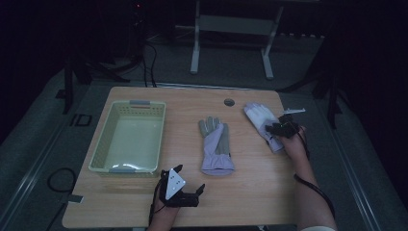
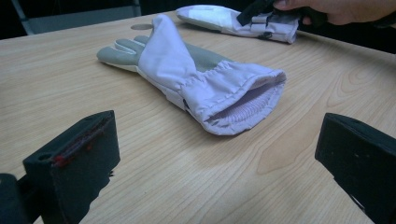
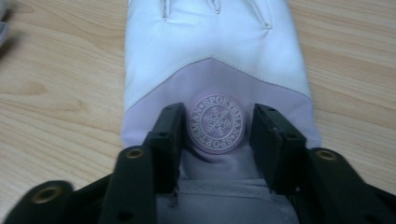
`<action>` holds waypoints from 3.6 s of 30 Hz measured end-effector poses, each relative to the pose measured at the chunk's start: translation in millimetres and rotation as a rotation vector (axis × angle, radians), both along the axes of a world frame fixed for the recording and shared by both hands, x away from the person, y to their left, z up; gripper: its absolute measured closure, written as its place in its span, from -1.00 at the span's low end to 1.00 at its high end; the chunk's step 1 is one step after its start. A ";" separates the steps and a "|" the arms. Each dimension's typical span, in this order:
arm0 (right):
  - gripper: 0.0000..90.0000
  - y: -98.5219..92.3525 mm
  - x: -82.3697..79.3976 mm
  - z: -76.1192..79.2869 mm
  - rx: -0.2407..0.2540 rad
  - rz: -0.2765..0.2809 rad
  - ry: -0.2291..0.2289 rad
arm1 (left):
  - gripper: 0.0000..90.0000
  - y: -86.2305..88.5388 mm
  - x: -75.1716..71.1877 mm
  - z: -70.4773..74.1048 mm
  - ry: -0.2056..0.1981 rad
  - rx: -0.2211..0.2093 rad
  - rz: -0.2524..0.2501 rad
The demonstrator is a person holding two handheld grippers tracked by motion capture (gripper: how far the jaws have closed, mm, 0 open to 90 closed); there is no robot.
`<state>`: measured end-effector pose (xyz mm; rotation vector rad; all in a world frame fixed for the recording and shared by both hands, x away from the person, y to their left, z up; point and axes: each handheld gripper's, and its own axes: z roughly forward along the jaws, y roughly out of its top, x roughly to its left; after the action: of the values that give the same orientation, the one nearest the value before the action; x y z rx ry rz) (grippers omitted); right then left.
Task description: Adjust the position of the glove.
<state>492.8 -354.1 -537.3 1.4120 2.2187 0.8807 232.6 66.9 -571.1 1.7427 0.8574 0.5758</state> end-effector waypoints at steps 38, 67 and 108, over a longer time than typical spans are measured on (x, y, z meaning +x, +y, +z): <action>0.80 31.7 -117.0 67.7 0.170 -0.280 -0.041 | -1.00 -0.7 1.2 0.3 0.009 0.008 -0.005; 0.62 50.0 -115.5 6.4 0.108 -0.365 0.059 | -1.00 -0.4 1.5 0.2 0.010 0.001 -0.010; 0.52 19.1 -109.3 -5.0 0.053 0.006 0.010 | -1.00 -0.2 1.7 0.2 0.012 0.000 -0.015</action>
<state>383.5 -334.9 -542.4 1.4367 2.2232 0.9428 234.4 66.7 -570.9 1.7528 0.8517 0.5563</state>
